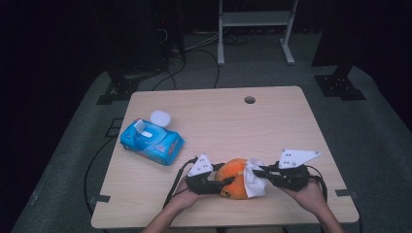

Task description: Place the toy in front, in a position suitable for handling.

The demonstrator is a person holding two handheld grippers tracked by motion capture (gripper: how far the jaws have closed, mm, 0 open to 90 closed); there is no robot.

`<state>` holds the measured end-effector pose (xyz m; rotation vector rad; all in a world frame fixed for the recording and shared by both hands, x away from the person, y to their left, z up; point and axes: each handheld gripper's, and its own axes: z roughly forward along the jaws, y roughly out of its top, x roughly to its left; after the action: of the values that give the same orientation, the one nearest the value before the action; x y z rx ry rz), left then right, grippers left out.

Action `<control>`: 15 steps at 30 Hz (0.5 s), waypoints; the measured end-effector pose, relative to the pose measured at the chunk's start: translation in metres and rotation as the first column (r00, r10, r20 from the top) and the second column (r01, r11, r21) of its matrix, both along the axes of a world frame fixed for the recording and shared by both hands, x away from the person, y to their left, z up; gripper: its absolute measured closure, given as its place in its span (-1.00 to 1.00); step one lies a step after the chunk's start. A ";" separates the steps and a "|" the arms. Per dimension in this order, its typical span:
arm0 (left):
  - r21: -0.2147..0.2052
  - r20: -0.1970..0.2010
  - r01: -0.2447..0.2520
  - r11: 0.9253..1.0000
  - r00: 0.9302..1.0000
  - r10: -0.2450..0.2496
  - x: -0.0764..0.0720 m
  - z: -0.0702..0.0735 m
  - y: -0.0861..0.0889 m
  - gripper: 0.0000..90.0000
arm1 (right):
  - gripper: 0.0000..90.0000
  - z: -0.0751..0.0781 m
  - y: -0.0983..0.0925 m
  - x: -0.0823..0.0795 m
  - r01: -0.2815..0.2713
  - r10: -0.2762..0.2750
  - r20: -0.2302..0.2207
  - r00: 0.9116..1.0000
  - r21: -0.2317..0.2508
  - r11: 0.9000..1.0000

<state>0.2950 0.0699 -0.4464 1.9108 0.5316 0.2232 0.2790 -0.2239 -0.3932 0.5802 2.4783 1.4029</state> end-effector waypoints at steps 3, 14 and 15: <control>0.000 -0.010 -0.005 1.000 1.000 0.005 0.001 0.000 -0.001 -0.05 | 0.86 0.001 -0.003 0.000 0.015 -0.015 0.006 1.000 0.010 1.000; -0.016 -0.021 -0.015 1.000 1.000 0.015 0.004 -0.001 0.002 -0.06 | 0.85 -0.001 -0.006 0.004 0.023 -0.023 -0.009 1.000 0.002 1.000; -0.017 -0.017 -0.012 1.000 1.000 0.012 0.003 -0.001 0.002 -0.06 | 0.85 0.000 -0.008 0.004 0.033 -0.033 -0.004 0.999 -0.001 0.999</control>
<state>0.2985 0.0716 -0.4472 1.8949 0.5550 0.2096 0.2834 -0.2314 -0.3931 0.6217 2.4613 1.3894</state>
